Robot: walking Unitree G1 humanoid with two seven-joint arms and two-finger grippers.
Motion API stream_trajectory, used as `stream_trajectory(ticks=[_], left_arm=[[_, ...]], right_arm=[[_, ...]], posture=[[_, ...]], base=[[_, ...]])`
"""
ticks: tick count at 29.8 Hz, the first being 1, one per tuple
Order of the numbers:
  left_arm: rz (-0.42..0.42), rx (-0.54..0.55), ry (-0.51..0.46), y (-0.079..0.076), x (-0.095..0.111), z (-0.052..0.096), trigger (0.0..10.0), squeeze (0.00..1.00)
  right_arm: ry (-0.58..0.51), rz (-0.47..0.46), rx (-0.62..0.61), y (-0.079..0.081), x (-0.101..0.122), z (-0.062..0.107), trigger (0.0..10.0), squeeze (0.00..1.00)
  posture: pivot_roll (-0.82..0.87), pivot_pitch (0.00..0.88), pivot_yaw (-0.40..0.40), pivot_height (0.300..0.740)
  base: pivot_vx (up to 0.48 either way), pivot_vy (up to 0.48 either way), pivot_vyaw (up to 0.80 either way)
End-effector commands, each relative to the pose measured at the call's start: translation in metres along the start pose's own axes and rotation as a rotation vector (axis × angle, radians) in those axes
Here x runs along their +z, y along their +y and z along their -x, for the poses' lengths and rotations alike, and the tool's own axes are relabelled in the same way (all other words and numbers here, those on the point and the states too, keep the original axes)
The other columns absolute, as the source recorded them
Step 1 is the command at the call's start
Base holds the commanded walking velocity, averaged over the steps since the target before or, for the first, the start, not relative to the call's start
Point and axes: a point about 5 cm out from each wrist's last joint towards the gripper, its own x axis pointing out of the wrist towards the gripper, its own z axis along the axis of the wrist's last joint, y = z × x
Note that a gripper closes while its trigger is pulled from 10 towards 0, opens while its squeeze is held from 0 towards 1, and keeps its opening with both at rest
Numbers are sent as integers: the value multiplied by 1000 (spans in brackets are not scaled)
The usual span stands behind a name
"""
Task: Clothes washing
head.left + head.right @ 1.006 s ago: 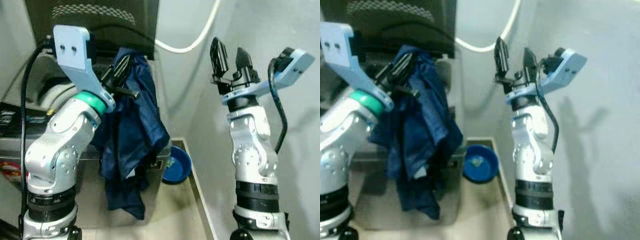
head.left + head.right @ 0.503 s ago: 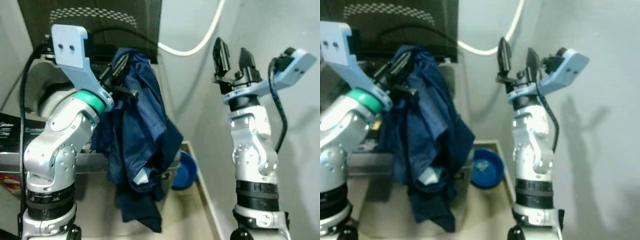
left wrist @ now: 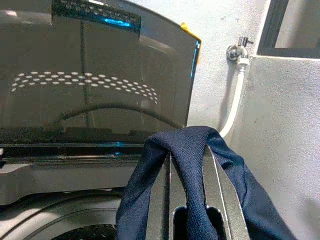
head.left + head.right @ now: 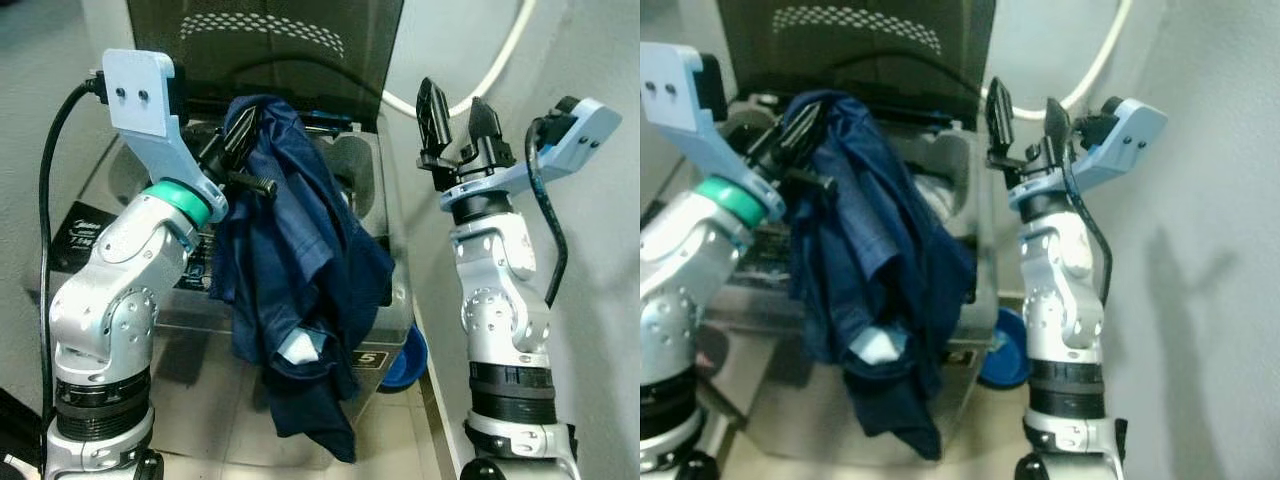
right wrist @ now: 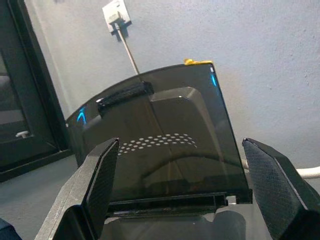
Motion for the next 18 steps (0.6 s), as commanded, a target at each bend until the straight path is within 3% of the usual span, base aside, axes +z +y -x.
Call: stream_trajectory(ticks=[1, 8, 18], left_arm=[[0, -12, -11, -2, 3, -1, 10000, 0], [-6, -7, -11, -2, 3, -2, 10000, 0], [-20, -6, 1, -3, 0, -2, 10000, 0]], right_arm=[[0, 6, -15, -3, -1, 3, 10000, 0], [2, 6, -10, -3, -1, 2, 10000, 0], [8, 10, -5, -3, -2, 2, 10000, 0]], posture=[[65, 40, -21, 740], [67, 35, -23, 740], [66, 33, -25, 740]], base=[[0, 480, 0], [0, 436, 0], [0, 0, 0]])
